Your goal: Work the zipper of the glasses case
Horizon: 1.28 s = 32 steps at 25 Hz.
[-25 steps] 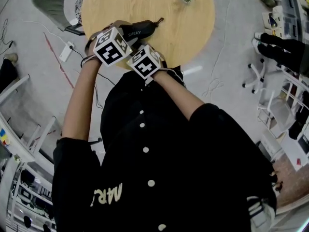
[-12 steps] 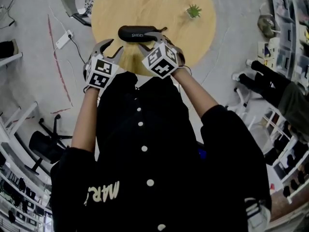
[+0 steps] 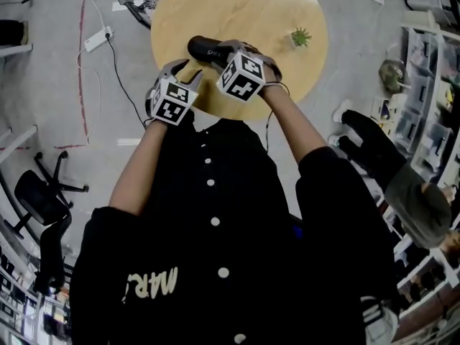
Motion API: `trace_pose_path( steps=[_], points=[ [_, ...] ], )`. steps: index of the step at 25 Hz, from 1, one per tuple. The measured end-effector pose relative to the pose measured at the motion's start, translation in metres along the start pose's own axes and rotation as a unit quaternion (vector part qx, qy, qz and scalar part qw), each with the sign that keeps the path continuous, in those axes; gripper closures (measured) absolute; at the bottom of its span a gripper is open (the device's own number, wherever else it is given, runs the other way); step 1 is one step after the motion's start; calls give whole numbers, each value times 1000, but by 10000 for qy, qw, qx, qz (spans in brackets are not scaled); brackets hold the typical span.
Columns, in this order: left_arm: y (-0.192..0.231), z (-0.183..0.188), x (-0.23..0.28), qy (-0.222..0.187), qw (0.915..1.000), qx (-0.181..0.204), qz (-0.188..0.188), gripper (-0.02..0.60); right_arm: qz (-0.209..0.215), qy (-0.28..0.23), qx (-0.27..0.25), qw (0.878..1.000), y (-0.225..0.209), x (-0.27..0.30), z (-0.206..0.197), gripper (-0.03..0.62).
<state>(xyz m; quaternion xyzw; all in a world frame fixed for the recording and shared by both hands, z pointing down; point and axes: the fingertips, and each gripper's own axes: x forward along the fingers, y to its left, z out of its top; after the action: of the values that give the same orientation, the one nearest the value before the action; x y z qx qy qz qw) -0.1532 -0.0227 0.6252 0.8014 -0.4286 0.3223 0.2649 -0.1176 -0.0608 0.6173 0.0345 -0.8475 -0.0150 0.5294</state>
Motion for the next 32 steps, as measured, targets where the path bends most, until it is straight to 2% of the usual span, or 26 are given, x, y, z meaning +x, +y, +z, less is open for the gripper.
trace_pose_path(
  steps=[2,7,12,19,22,28,32],
  points=[
    [1,0,8,11,9999,96,87,405,35,17,-17,10000,-1,2,-1,430],
    [6,-9,26,264,9992,-207,208,414,275,34,126,9995,-4,5,-2,430],
    [9,-6,31,324,9984,-313,330,449,631,143,329,9974,-9,4,1,431],
    [11,-10,40,528,9966,-256,584,513,683,178,365,9968,-9,4,-1,430],
    [12,-12,41,630,9960,-118,630,575,641,202,391,9970,-7,4,-1,430],
    [17,-11,33,652,9956,276,606,578,527,350,281,9976,-7,5,1,430],
    [22,-14,30,727,9948,389,598,578,448,364,193,9981,-6,5,1,430]
  ],
)
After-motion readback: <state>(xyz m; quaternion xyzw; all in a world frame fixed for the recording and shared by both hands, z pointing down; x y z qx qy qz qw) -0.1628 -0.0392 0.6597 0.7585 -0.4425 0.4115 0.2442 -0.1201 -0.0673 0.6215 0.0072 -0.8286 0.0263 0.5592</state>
